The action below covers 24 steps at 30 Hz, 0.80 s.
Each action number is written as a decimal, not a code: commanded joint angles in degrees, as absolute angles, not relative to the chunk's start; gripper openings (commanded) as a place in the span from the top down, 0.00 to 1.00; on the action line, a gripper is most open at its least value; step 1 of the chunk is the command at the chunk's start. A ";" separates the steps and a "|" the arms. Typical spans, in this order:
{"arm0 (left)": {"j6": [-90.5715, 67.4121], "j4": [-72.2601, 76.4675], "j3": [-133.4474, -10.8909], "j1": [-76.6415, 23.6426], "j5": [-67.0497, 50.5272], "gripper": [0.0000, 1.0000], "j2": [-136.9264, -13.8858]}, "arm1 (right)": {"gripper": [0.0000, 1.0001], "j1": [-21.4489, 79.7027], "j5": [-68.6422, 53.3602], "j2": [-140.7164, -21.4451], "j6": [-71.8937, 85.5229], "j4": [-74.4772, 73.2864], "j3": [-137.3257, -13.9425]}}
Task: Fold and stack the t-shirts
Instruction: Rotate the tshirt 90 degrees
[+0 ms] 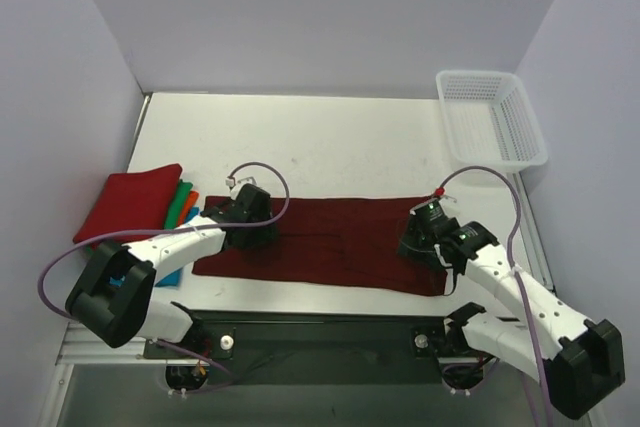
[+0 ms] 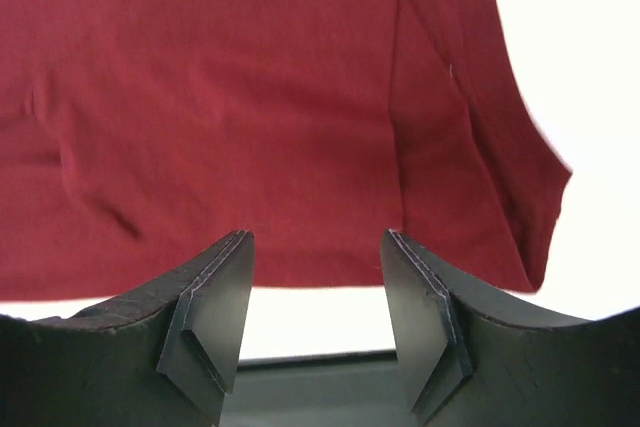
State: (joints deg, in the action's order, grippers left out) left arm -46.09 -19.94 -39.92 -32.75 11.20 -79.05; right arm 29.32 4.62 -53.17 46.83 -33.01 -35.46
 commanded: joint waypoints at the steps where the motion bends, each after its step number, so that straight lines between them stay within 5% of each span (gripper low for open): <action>1: -46.32 -20.21 -39.90 -35.50 16.52 0.33 -79.45 | 0.46 26.91 9.23 -58.35 46.06 -27.10 -38.05; 24: -57.91 -24.70 -34.02 -52.37 19.08 0.36 -79.37 | 0.49 17.32 0.53 -96.05 39.74 -12.39 -50.51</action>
